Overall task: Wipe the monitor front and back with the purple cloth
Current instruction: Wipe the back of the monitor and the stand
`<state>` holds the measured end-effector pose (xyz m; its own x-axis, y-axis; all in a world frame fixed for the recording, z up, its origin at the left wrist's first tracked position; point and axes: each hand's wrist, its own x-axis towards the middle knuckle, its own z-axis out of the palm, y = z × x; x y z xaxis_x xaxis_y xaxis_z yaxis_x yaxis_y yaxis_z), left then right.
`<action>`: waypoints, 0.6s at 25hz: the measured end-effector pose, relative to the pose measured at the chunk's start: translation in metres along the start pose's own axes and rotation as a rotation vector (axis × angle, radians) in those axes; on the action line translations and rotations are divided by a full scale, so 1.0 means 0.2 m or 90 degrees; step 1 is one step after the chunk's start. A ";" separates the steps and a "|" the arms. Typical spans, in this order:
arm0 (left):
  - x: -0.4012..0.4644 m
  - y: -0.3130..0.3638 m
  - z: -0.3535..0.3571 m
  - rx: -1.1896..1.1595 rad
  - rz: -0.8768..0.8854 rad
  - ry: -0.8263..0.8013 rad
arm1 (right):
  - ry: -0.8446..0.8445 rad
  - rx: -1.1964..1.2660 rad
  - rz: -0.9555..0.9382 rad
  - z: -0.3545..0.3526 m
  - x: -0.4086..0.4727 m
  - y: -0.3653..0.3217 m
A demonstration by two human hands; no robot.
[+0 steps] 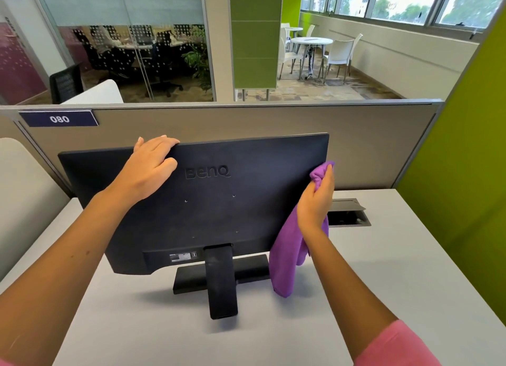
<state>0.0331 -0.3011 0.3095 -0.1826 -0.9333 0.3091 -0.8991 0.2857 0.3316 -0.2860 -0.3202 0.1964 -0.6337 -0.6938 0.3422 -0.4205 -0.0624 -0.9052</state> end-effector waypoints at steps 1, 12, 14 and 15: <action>0.00 0.00 0.00 0.000 0.001 0.002 | -0.009 0.001 -0.045 0.02 -0.02 -0.04; 0.02 0.00 0.01 0.005 0.004 -0.005 | -0.114 -0.100 -0.053 0.09 -0.36 0.18; 0.02 0.00 0.01 0.006 0.007 0.002 | -0.096 -0.037 0.093 0.05 -0.32 0.22; 0.01 0.00 0.01 0.007 0.009 0.007 | -0.085 -0.022 0.139 0.04 -0.30 0.21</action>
<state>0.0316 -0.3039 0.3084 -0.1911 -0.9268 0.3232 -0.9007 0.2965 0.3177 -0.2603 -0.2876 0.1355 -0.6216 -0.7767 0.1018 -0.3073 0.1222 -0.9437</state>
